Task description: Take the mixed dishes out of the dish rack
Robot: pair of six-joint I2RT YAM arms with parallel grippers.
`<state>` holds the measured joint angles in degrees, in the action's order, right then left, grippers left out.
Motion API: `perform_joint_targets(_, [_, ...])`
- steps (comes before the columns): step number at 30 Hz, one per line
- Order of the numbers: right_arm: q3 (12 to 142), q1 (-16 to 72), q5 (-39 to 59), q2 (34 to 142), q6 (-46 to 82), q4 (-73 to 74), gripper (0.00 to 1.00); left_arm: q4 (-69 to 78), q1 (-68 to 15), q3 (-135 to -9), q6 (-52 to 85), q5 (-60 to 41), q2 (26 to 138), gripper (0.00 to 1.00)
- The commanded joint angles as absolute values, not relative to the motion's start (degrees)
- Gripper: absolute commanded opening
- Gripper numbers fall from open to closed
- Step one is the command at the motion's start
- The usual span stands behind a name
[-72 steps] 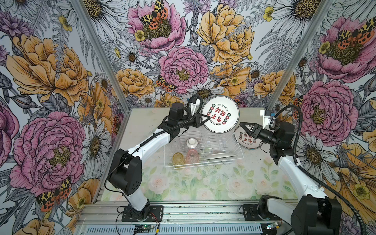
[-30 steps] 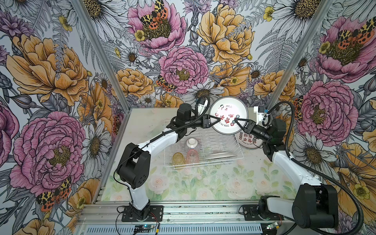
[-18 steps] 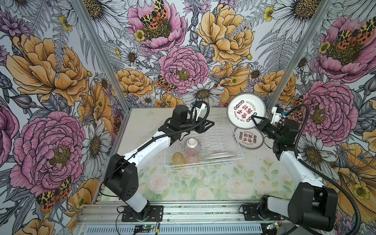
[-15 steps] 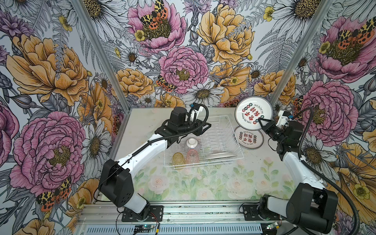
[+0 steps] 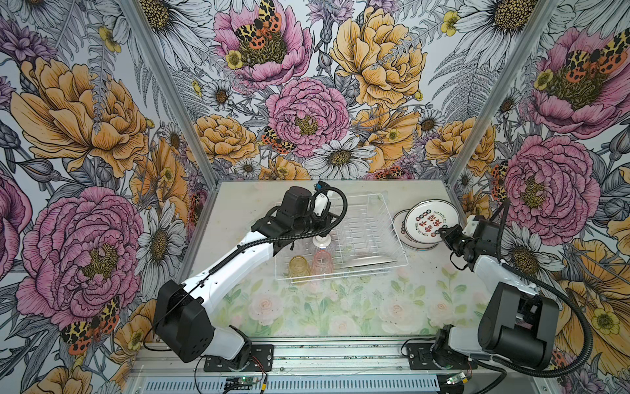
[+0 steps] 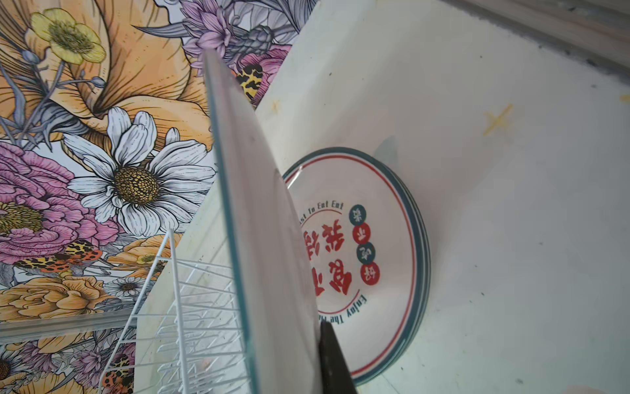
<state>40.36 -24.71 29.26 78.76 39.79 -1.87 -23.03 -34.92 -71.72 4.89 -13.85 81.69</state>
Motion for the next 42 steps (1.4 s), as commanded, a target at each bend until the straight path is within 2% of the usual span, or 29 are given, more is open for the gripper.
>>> perform_joint_targets(1, [40.28, -25.26, 31.24, 79.99, 40.20, 3.30, 0.00, -23.55, -34.86, -71.46, 3.60, -12.34, 80.68, 0.40])
perform_joint_targets(26, [39.11, -26.41, 34.20, 87.45, 41.27, 6.25, 0.00, -24.40, -34.98, -72.03, 2.95, -12.31, 80.77, 0.40])
perform_joint_targets(35, [40.14, -26.49, 33.70, 88.07, 38.73, 2.90, 0.17, -27.25, -36.43, -73.30, 1.12, -9.10, 81.39, 0.40])
perform_joint_targets(42, [41.70, -26.53, 30.53, 87.16, 33.30, -3.84, 0.20, -27.40, -36.47, -73.71, 0.97, -9.21, 81.65, 0.40])
